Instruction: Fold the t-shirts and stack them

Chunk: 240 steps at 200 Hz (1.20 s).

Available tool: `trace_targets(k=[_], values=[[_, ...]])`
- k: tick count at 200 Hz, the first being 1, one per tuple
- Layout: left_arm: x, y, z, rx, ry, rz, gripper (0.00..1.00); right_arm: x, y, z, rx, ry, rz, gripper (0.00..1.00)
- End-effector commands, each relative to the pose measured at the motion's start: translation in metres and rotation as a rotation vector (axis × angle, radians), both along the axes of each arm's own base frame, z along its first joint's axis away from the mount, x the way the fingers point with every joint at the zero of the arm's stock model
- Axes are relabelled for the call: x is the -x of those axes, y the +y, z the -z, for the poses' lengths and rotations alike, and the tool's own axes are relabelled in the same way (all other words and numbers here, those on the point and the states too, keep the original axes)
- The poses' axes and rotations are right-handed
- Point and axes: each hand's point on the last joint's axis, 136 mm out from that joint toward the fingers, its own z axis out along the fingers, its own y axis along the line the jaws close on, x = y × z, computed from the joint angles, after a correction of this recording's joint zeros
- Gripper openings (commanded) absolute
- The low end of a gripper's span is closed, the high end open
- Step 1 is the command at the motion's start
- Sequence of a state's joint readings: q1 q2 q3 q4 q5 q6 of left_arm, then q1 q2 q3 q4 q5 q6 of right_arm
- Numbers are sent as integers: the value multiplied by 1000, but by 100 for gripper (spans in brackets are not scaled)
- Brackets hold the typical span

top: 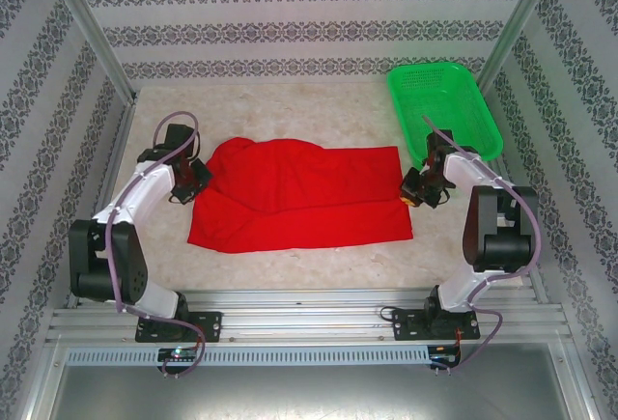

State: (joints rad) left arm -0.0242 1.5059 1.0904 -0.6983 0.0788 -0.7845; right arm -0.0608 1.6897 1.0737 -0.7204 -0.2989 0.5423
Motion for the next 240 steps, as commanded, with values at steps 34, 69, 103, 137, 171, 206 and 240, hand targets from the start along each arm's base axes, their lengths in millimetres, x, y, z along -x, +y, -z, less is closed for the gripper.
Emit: trace_targets(k=[34,69,103,137,171,206,240], values=[[-34,-2,-4,15,-42,31,0,-17,-3,-7,35,-38,-23,7],[-39,-1,4,14,-24,28,6,-20,-4,-8,41,-38,-22,20],[-42,-2,-9,48,-71,-2,63,-26,-2,-28,41,-103,-21,38],[-12,11,-44,90,-112,-61,76,-28,16,-84,3,-276,-90,54],[58,18,-32,143,-36,-143,83,-9,73,-129,-102,-431,-303,74],[108,19,4,195,47,-236,82,9,106,-140,-176,-506,-381,84],[118,19,31,192,106,-250,69,11,115,-144,-213,-539,-389,86]])
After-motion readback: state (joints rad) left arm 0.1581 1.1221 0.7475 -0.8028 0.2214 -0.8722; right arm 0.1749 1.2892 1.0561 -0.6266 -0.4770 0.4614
